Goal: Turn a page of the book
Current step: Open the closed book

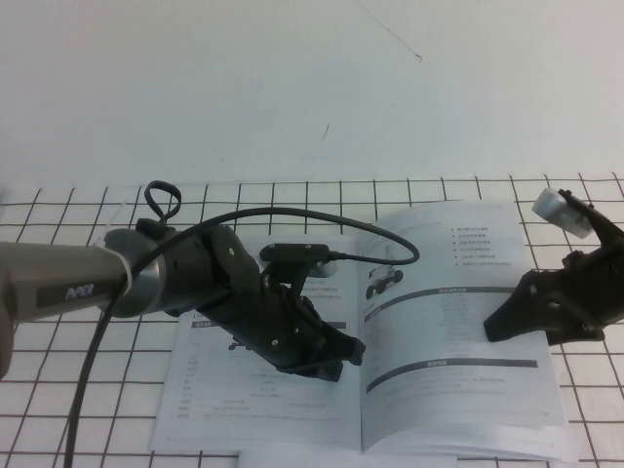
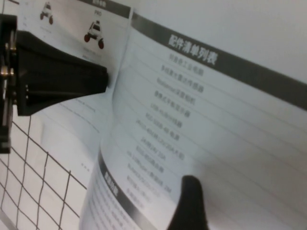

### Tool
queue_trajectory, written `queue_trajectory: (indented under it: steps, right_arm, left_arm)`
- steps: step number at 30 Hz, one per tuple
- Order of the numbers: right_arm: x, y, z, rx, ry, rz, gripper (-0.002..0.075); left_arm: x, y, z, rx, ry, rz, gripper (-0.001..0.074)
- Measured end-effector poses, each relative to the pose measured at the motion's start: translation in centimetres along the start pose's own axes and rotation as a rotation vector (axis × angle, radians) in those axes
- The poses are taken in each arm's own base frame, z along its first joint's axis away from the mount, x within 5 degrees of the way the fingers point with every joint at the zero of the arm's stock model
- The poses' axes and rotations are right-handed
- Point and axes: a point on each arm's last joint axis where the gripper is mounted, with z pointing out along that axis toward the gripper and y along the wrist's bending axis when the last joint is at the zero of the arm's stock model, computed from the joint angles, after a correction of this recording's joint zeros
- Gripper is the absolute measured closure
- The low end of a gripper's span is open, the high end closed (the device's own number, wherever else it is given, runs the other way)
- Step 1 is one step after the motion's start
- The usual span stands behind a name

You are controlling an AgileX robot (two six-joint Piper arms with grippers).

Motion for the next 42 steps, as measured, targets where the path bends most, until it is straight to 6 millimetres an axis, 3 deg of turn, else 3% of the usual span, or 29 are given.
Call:
queue_trajectory:
  steps: [17,33,37,42]
  right_arm:
    - [0.4,3.0,-2.4,-0.044,-0.031,-0.063,0.019]
    - [-0.9,5.3,-3.0,-0.293,-0.182,-0.079,0.0192]
    - [-1.2,5.8,-3.0,-0.332,-0.218,-0.09,0.0192]
    - [-1.2,6.9,-2.3,-0.357,-0.215,-0.128,0.0192]
  left_arm:
    - [0.0,0.0,0.0,0.003,-0.001,-0.005,0.0739]
    - [-0.2,-0.3,-0.1,0.023,-0.022,-0.018,0.0739]
    - [-0.4,-0.7,-1.1,0.029,-0.048,-0.003,0.0738]
    - [-1.0,-2.1,-4.2,0.047,-0.128,0.036,0.0738]
